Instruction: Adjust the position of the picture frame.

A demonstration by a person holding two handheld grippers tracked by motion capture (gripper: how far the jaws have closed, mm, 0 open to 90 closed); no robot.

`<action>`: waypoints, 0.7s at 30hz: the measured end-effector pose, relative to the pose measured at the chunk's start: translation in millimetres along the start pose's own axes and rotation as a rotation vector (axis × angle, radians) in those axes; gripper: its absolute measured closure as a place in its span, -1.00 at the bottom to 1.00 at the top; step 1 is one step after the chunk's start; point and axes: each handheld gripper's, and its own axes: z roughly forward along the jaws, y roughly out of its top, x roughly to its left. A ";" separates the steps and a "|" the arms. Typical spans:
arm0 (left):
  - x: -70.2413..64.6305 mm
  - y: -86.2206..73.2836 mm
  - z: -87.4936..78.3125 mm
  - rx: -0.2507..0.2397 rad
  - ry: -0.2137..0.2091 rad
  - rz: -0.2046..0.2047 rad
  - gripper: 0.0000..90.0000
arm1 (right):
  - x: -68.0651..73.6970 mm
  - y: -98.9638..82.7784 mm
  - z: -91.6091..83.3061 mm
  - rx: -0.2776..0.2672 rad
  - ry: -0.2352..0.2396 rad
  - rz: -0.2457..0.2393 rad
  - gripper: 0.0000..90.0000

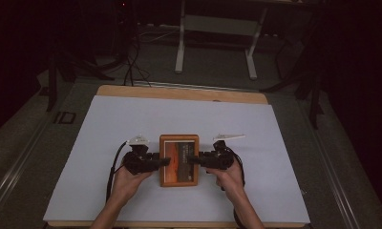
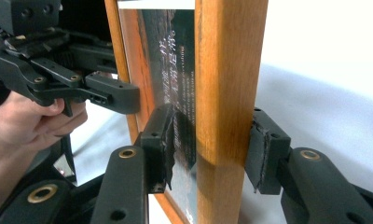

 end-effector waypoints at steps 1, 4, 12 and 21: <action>-0.7 1.1 2.1 0.007 -0.001 -0.002 0.31 | -1.1 -0.9 -1.3 -0.003 0.000 0.005 0.26; -0.5 3.9 9.0 0.014 -0.019 -0.024 0.31 | -4.8 -3.4 -5.8 -0.007 -0.011 0.029 0.26; 5.3 12.1 29.9 0.020 -0.066 -0.082 0.29 | -19.0 -10.2 -16.6 -0.026 -0.029 0.115 0.30; 5.2 11.2 37.3 0.026 -0.017 -0.091 0.18 | -27.1 -10.0 -11.7 -0.027 -0.036 0.156 0.30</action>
